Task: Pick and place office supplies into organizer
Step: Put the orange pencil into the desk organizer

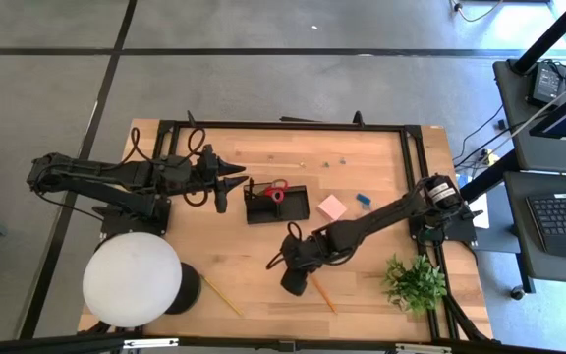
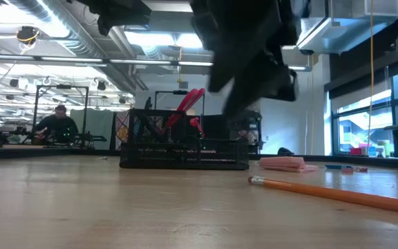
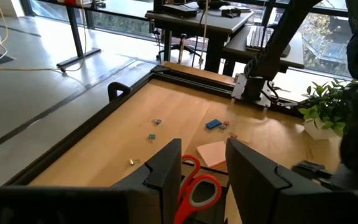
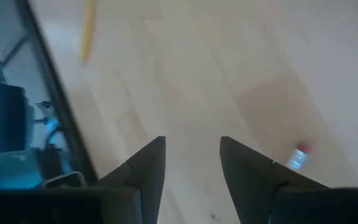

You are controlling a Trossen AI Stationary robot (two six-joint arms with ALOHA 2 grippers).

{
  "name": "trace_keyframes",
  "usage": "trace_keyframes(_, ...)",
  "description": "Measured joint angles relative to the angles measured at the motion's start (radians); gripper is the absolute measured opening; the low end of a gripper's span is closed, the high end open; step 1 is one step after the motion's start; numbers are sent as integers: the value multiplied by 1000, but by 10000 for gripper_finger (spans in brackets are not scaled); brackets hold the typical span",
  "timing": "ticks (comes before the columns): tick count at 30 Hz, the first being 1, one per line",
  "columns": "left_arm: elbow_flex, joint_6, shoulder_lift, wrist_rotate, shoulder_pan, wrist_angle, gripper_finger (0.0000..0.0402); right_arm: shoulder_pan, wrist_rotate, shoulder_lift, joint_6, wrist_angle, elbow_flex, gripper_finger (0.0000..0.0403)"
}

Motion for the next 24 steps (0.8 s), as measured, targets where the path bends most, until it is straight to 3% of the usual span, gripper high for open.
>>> trace_keyframes(6, 0, 1, 0, 13, 0, 0, 120, -1, -2, 0, -9, 55, 0, 157)
trace_keyframes(11, 0, 1, 0, 25, 0, 0, 120, 0, 125, 0, 70, -49, 3, 157)
trace_keyframes(17, 0, 2, 0, 26, 0, 0, 120, 25, 220, 31, 109, -278, 135, 157)
trace_keyframes(21, 0, 2, 0, 26, 0, -6, 120, 18, 229, 84, 129, -424, 198, 157)
trace_keyframes(24, 0, 1, 0, 28, 0, -14, 120, 13, 230, 126, 130, -424, 206, 157)
